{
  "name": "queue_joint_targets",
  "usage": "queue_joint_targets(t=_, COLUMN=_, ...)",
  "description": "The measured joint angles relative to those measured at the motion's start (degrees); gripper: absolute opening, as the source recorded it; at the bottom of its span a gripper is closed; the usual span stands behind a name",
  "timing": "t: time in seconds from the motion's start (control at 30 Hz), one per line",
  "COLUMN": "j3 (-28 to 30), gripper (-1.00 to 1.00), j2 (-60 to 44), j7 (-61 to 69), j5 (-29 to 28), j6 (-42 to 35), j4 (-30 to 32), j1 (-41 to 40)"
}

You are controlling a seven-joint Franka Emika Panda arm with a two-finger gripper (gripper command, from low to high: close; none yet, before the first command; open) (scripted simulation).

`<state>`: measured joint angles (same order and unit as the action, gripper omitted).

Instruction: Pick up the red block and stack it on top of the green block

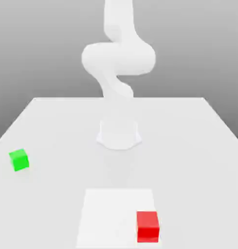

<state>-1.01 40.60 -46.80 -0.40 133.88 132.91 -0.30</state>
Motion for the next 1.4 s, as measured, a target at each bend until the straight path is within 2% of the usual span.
queue_joint_targets(t=0.57, j3=-5.28, gripper=0.0, j2=-35.68, j7=-6.84, j5=-3.12, j6=14.32, j4=7.69, j1=-0.32)
queue_joint_targets(t=0.8, j3=-5.93, gripper=0.0, j2=-50.11, j7=-8.53, j5=-2.93, j6=20.38, j4=10.67, j1=1.11)
queue_joint_targets(t=0.97, j3=-4.1, gripper=0.0, j2=-60.47, j7=-10.47, j5=-5.26, j6=28.42, j4=9.62, j1=2.64)
queue_joint_targets(t=1.0, j3=-3.77, gripper=-1.0, j2=-61.65, j7=-10.68, j5=-5.54, j6=29.4, j4=9.45, j1=2.91)
queue_joint_targets(t=1.23, j3=-3.88, gripper=-1.0, j2=-61.5, j7=-10.74, j5=-5.6, j6=29.29, j4=9.48, j1=2.81)
queue_joint_targets(t=1.4, j3=-5.46, gripper=-1.0, j2=-52.54, j7=-8.87, j5=-2.88, j6=21.83, j4=10.94, j1=1.52)
